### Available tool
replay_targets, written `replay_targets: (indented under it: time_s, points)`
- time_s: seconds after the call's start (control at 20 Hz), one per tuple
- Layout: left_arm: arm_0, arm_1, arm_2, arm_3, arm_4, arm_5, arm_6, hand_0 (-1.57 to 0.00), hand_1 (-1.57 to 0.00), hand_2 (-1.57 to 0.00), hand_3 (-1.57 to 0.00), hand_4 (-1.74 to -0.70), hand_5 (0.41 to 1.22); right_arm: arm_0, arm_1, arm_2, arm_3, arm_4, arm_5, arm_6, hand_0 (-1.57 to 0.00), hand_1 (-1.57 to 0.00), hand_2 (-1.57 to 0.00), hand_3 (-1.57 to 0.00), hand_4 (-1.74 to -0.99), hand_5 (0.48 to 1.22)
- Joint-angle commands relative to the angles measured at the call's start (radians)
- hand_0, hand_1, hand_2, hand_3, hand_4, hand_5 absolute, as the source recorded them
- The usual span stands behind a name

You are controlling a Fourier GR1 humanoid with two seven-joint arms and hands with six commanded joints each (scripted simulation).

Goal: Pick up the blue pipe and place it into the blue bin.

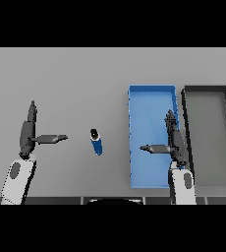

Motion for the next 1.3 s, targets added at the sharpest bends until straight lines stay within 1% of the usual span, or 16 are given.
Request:
replay_targets:
  time_s: [0.0,0.2,0.25,0.3,0.35,0.4,0.5,0.55,0.65,0.7,0.8,0.9,1.0,1.05,1.15,1.25]
  points:
    - [-0.001,0.001,0.002,0.002,0.002,-0.001,-0.004,0.0,0.0,0.0,0.0,-1.07,0.591,-0.001,0.002,0.002,0.001,0.001,-0.002,0.001,0.0,0.0,0.0,0.0,-1.225,0.617]
    - [-0.007,0.013,0.017,0.019,0.013,-0.017,-0.012,0.0,0.0,0.0,0.0,-1.07,0.591,-0.011,0.017,0.012,0.007,0.015,-0.014,0.005,0.0,0.0,0.0,0.0,-1.225,0.617]
    - [-0.002,0.018,0.023,0.023,0.019,-0.026,-0.024,0.0,0.0,0.0,0.0,-1.07,0.591,-0.004,0.017,0.014,-0.005,0.017,-0.018,-0.002,0.0,0.0,0.0,0.0,-1.225,0.617]
    - [0.004,0.094,-0.013,0.013,0.024,-0.163,-0.066,0.0,0.0,0.0,0.0,-1.07,0.591,0.021,-0.024,0.052,-0.029,0.066,0.012,-0.052,0.0,0.0,0.0,0.0,-1.225,0.617]
    - [0.001,0.148,-0.027,0.01,0.029,-0.25,-0.092,0.0,0.0,0.0,0.0,-1.07,0.59,0.041,-0.054,0.08,-0.055,0.105,0.026,-0.072,0.0,0.0,0.0,0.0,-1.224,0.618]
    - [-0.004,0.18,-0.035,0.02,0.036,-0.311,-0.101,0.0,0.0,0.0,0.0,-1.07,0.589,0.06,-0.065,0.097,-0.068,0.124,0.037,-0.076,0.0,0.0,0.0,0.0,-1.225,0.618]
    - [-0.011,0.213,-0.037,0.037,0.047,-0.375,-0.114,0.0,0.0,0.0,0.0,-1.08,0.588,0.08,-0.077,0.12,-0.103,0.157,0.036,-0.064,0.0,0.0,0.0,0.0,-1.223,0.62]
    - [-0.009,0.217,-0.041,0.035,0.05,-0.39,-0.116,0.0,0.0,0.0,0.0,-1.08,0.591,0.078,-0.083,0.124,-0.104,0.172,0.031,-0.044,0.0,0.0,0.0,0.0,-1.215,0.618]
    - [-0.014,0.224,-0.045,0.033,0.053,-0.403,-0.11,0.0,0.0,0.0,0.0,-1.08,0.6,0.08,-0.086,0.134,-0.123,0.193,0.022,-0.038,0.0,0.0,0.0,0.0,-1.196,0.609]
    - [-0.005,0.226,-0.045,0.025,0.066,-0.42,-0.119,0.0,0.0,0.0,0.0,-1.08,0.604,0.08,-0.093,0.128,-0.127,0.193,0.021,-0.016,0.0,0.0,0.0,0.0,-1.186,0.601]
    - [0.016,0.234,-0.067,0.0,0.065,-0.462,-0.158,0.0,0.0,0.0,0.0,-1.09,0.596,0.081,-0.092,0.133,-0.12,0.199,0.021,-0.026,0.0,0.0,0.0,0.0,-1.186,0.598]
    - [0.039,0.243,-0.106,-0.047,0.061,-0.511,-0.162,0.0,0.0,0.0,0.0,-1.1,0.567,0.075,-0.098,0.137,-0.118,0.206,0.025,-0.041,0.0,0.0,0.0,0.0,-1.193,0.605]
    - [0.052,0.241,-0.144,-0.085,0.059,-0.546,-0.151,0.0,0.0,0.0,0.0,-1.11,0.534,0.071,-0.09,0.146,-0.128,0.205,0.027,-0.04,0.0,0.0,0.0,0.0,-1.201,0.609]
    - [0.061,0.237,-0.162,-0.11,0.056,-0.549,-0.131,0.0,0.0,0.0,0.0,-1.12,0.514,0.069,-0.098,0.136,-0.118,0.197,0.033,-0.034,0.0,0.0,0.0,0.0,-1.205,0.611]
    - [0.072,0.22,-0.201,-0.133,0.036,-0.568,-0.135,0.0,0.0,0.0,0.0,-1.16,0.497,0.067,-0.096,0.138,-0.105,0.205,0.027,-0.038,0.0,0.0,0.0,0.0,-1.208,0.612]
    - [0.072,0.191,-0.235,-0.157,0.0,-0.55,-0.132,0.0,0.0,0.0,0.0,-1.18,0.484,0.068,-0.091,0.14,-0.111,0.203,0.027,-0.034,0.0,0.0,0.0,0.0,-1.212,0.613]
